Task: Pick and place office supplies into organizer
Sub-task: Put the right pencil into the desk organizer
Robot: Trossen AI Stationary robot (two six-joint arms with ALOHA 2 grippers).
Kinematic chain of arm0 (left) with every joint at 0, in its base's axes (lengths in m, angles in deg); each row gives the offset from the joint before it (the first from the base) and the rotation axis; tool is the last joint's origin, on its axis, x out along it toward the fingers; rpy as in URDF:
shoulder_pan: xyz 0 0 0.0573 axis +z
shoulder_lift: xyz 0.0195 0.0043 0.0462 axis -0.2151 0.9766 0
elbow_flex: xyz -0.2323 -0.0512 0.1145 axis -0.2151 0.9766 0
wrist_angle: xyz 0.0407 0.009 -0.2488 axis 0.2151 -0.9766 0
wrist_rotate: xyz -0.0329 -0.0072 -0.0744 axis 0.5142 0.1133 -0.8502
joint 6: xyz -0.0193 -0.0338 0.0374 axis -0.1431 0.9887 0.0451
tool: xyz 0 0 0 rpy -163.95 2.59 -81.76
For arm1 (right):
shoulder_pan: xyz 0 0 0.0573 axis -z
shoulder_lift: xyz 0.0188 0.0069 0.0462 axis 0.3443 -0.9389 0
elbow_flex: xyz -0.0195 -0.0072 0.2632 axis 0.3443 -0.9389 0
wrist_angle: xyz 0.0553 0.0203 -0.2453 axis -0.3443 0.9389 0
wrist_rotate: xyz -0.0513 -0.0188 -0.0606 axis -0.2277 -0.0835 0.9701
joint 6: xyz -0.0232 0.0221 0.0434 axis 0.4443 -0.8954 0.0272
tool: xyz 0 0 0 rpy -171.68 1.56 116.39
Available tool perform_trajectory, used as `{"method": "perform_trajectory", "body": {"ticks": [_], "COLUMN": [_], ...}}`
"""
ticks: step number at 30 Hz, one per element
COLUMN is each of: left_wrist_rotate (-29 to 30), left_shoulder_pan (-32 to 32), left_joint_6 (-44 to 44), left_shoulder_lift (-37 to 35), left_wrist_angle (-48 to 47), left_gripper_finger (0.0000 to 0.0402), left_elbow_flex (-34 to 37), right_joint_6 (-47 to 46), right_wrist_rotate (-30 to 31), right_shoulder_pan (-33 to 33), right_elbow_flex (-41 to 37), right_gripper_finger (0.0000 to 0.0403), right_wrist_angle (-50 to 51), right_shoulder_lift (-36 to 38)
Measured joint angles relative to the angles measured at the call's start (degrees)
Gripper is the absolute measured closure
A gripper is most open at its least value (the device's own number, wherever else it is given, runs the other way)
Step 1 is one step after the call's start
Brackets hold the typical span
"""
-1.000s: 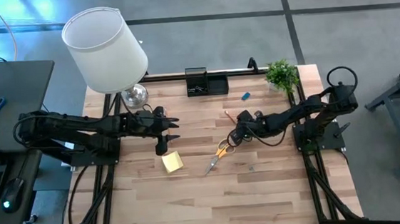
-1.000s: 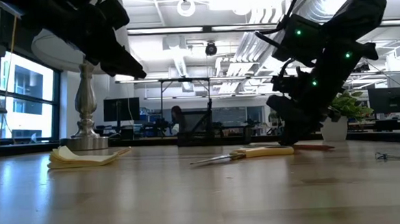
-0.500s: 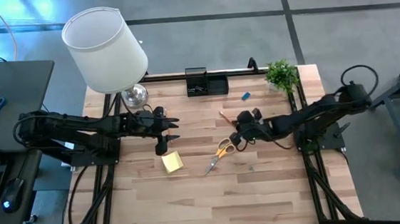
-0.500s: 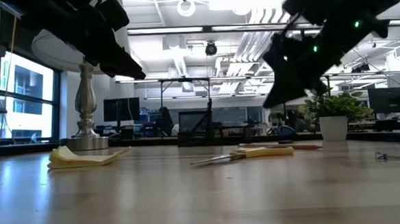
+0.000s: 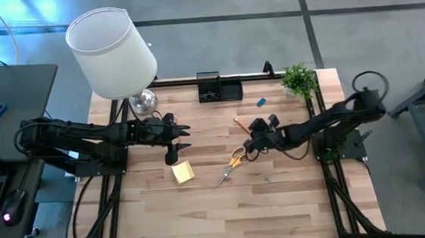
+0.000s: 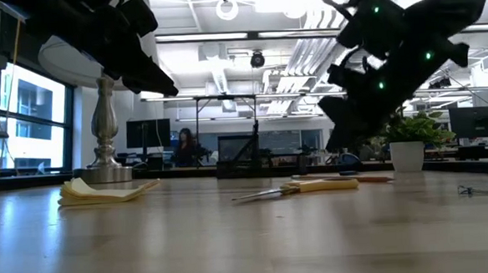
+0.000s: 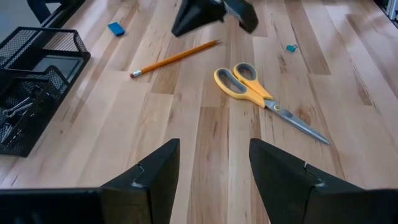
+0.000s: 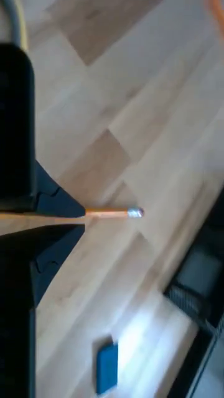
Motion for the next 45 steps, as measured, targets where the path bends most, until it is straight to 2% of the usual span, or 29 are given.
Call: {"method": "perform_trajectory", "body": {"ticks": [6, 10, 17, 26, 35, 38, 45], "left_wrist_rotate": [0.0, 0.0, 0.0, 0.0, 0.0, 0.1, -0.2], "left_shoulder_pan": [0.0, 0.0, 0.0, 0.0, -0.1, -1.6, -5.0], "left_joint_6": [0.0, 0.0, 0.0, 0.4, 3.0, 3.5, 3.4], "left_shoulder_lift": [0.0, 0.0, 0.0, 0.0, 0.0, 0.0, 0.0], "left_wrist_angle": [0.0, -0.1, -0.1, 0.3, 1.5, 6.7, 29.6], "left_gripper_finger": [0.0218, 0.0218, 0.0218, 0.0218, 0.0218, 0.0218, 0.0218], "left_elbow_flex": [0.0, 0.0, 0.0, 0.0, 0.0, 2.3, 12.1], "right_joint_6": [-0.7, -3.4, -13.1, -19.8, -21.9, -21.5, -22.4], "right_wrist_rotate": [0.9, 1.6, 9.5, 10.6, 12.5, 12.6, 14.2], "right_shoulder_pan": [-2.3, -5.0, -10.4, -13.8, -15.8, -16.6, -17.3], "right_elbow_flex": [0.0, 0.0, 0.0, 0.0, 0.0, 0.0, -0.2], "right_gripper_finger": [0.0304, 0.0280, 0.0293, 0.0325, 0.0294, 0.0279, 0.0268], "right_wrist_angle": [-3.8, -2.1, 6.2, 13.3, 14.6, 14.7, 15.1], "right_shoulder_lift": [-4.5, -5.1, -5.1, -5.1, -5.1, -5.2, -5.2]}}
